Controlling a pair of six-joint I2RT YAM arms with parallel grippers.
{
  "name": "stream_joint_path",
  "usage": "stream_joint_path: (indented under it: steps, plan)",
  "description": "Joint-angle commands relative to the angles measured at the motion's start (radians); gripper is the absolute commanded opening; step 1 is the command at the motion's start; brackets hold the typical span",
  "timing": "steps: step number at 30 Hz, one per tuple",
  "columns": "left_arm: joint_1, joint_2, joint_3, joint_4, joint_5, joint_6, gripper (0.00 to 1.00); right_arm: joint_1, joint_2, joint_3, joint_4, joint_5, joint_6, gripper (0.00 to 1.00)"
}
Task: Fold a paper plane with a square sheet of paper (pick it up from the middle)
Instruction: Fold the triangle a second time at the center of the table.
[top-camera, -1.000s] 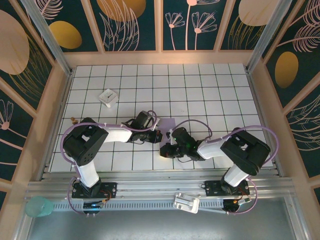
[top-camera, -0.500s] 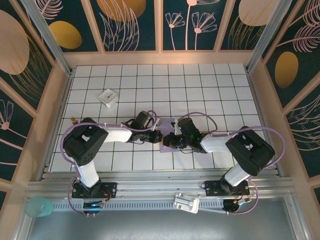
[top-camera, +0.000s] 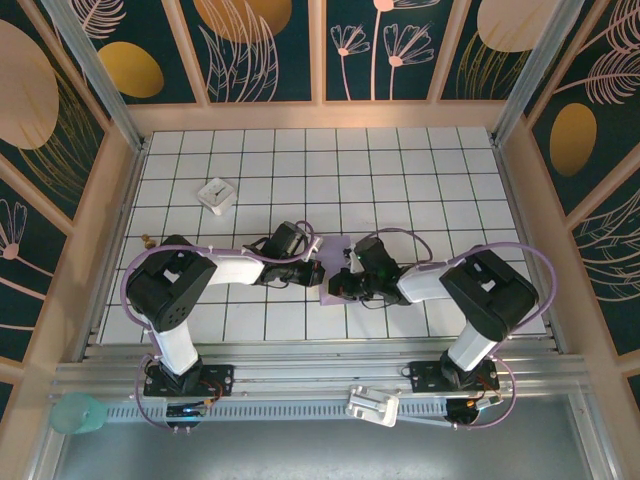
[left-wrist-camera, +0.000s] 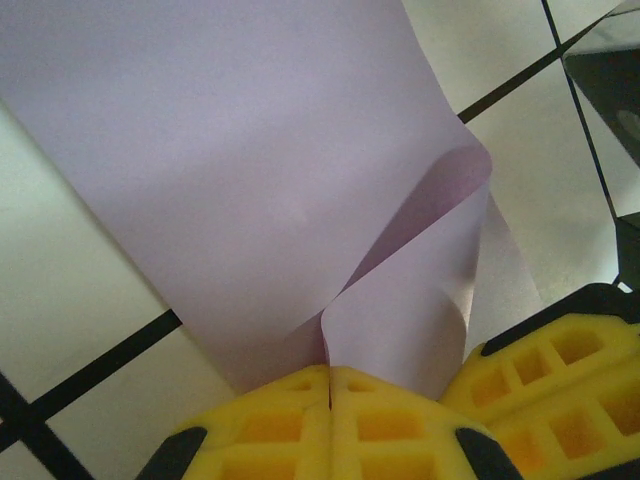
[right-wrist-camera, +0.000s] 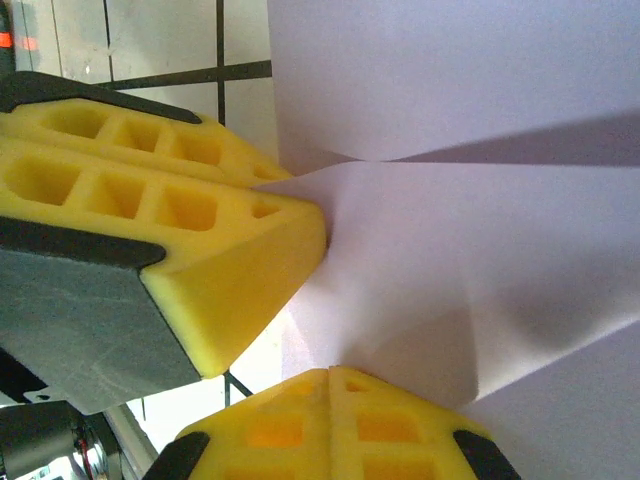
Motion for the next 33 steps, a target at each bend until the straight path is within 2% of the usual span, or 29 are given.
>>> stream_joint_path:
  steps: [1,6,16,22,33]
  plan:
    - [0.004,0.097,-0.044,-0.169,-0.168,0.03,0.0,-0.027,-0.046,-0.052,-0.075,0.003,-0.002,0.0]
    - [0.004,0.102,-0.044,-0.166,-0.166,0.032,0.0,-0.05,-0.117,-0.024,-0.033,-0.055,0.0,0.0]
    - [0.004,0.099,-0.043,-0.168,-0.162,0.032,0.0,-0.104,0.027,0.091,-0.07,-0.045,-0.06,0.0]
    - [0.004,0.102,-0.039,-0.168,-0.162,0.032,0.0,-0.154,0.049,0.047,-0.099,-0.03,-0.087,0.0]
    - [0.004,0.088,-0.014,-0.18,-0.159,0.03,0.0,-0.172,0.06,0.021,-0.136,-0.014,-0.126,0.0]
